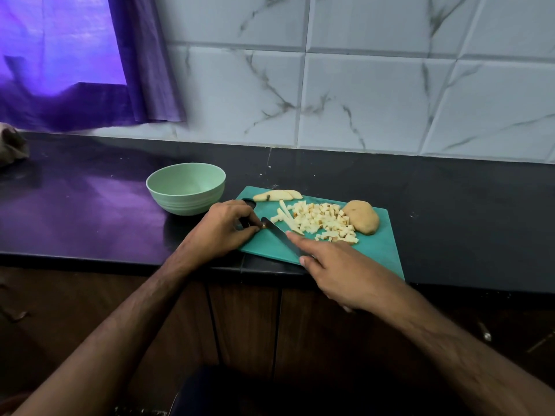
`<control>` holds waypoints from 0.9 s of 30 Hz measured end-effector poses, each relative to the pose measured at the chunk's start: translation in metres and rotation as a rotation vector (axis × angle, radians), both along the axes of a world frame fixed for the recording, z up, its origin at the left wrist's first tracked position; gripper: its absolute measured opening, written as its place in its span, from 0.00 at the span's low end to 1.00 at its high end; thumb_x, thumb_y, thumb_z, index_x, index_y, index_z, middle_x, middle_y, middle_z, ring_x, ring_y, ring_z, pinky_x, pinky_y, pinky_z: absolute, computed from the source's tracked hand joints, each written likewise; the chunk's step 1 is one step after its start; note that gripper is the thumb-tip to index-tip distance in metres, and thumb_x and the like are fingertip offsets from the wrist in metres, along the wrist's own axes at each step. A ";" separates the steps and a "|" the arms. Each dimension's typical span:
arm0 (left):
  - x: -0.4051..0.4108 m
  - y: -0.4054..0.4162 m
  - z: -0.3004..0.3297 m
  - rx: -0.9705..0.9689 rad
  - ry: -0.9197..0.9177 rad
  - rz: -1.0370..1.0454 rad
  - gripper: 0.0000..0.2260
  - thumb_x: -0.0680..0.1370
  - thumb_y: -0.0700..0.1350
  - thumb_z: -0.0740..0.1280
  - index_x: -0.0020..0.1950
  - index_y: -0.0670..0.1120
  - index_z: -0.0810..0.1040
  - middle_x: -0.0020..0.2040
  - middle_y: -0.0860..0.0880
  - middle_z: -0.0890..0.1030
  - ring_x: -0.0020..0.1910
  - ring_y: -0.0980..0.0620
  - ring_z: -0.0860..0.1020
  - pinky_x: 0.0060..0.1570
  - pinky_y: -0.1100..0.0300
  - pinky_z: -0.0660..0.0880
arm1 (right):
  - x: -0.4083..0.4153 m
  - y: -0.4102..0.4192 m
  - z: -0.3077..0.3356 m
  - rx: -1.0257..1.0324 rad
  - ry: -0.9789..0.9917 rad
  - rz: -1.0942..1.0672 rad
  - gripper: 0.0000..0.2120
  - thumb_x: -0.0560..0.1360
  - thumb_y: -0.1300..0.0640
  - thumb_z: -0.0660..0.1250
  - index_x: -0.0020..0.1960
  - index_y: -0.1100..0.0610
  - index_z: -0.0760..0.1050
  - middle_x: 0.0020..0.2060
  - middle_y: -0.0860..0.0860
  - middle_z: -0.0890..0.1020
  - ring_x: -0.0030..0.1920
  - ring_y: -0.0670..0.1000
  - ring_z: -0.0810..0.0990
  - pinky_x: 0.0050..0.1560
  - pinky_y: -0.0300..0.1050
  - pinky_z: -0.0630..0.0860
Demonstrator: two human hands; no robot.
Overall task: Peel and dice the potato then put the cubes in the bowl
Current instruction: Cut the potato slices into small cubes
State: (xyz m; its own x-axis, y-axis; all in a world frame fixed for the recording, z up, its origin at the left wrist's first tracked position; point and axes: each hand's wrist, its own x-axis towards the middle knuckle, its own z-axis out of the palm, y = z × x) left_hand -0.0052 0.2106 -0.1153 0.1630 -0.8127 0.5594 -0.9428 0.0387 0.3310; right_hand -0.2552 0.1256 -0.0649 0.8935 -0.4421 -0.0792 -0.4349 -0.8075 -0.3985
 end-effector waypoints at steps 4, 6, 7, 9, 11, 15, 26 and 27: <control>-0.001 0.001 0.001 0.002 0.010 -0.003 0.03 0.74 0.40 0.77 0.46 0.47 0.87 0.41 0.59 0.80 0.42 0.66 0.79 0.40 0.76 0.69 | 0.006 0.003 -0.004 -0.095 0.009 -0.004 0.25 0.87 0.50 0.52 0.81 0.37 0.52 0.36 0.47 0.78 0.25 0.45 0.76 0.27 0.39 0.74; 0.000 0.001 0.000 0.005 0.035 -0.002 0.04 0.74 0.40 0.77 0.47 0.48 0.87 0.42 0.62 0.80 0.42 0.65 0.79 0.41 0.75 0.69 | 0.010 0.004 -0.005 -0.157 0.023 -0.005 0.25 0.87 0.50 0.52 0.81 0.38 0.52 0.36 0.47 0.77 0.28 0.45 0.75 0.29 0.40 0.70; -0.001 0.001 0.000 0.005 0.048 0.002 0.05 0.74 0.40 0.77 0.47 0.48 0.86 0.42 0.62 0.81 0.43 0.64 0.80 0.41 0.75 0.69 | 0.013 0.005 -0.005 -0.193 0.031 -0.002 0.25 0.87 0.50 0.52 0.82 0.39 0.51 0.36 0.47 0.76 0.30 0.44 0.74 0.30 0.40 0.68; -0.002 0.001 0.000 0.000 0.083 0.013 0.05 0.74 0.42 0.77 0.47 0.49 0.84 0.42 0.59 0.83 0.43 0.62 0.80 0.41 0.72 0.70 | 0.017 0.007 -0.003 -0.223 0.049 0.006 0.25 0.87 0.50 0.52 0.82 0.40 0.52 0.36 0.47 0.75 0.31 0.44 0.73 0.30 0.41 0.68; -0.002 0.001 -0.001 -0.005 0.125 0.018 0.08 0.75 0.44 0.77 0.49 0.49 0.80 0.42 0.57 0.82 0.42 0.59 0.81 0.40 0.70 0.72 | 0.018 0.004 0.002 -0.182 0.047 0.001 0.24 0.87 0.49 0.52 0.82 0.40 0.52 0.37 0.47 0.77 0.28 0.44 0.74 0.29 0.41 0.74; 0.002 0.003 -0.002 -0.002 0.039 0.115 0.05 0.74 0.54 0.68 0.47 0.57 0.74 0.42 0.59 0.79 0.44 0.59 0.78 0.45 0.54 0.73 | 0.010 0.000 0.013 -0.166 -0.004 -0.033 0.24 0.87 0.48 0.52 0.81 0.37 0.52 0.39 0.49 0.79 0.29 0.46 0.75 0.37 0.50 0.82; 0.005 0.000 -0.005 0.077 -0.052 0.191 0.04 0.74 0.52 0.74 0.42 0.57 0.80 0.41 0.60 0.76 0.46 0.57 0.76 0.45 0.53 0.66 | 0.012 0.006 -0.007 -0.140 0.004 0.034 0.25 0.87 0.49 0.52 0.82 0.38 0.51 0.39 0.46 0.76 0.29 0.44 0.74 0.37 0.44 0.78; 0.005 0.000 -0.005 0.076 -0.047 0.180 0.05 0.74 0.52 0.74 0.42 0.57 0.80 0.41 0.60 0.77 0.46 0.57 0.76 0.46 0.52 0.68 | 0.014 0.005 -0.009 -0.127 0.002 0.037 0.25 0.87 0.50 0.52 0.82 0.38 0.51 0.39 0.46 0.76 0.27 0.45 0.75 0.34 0.42 0.78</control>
State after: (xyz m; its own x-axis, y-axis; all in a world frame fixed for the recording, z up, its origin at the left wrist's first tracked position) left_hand 0.0000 0.2108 -0.1200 0.2849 -0.8130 0.5078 -0.9467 -0.1556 0.2820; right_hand -0.2415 0.1306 -0.0740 0.9093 -0.4154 -0.0263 -0.4045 -0.8670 -0.2908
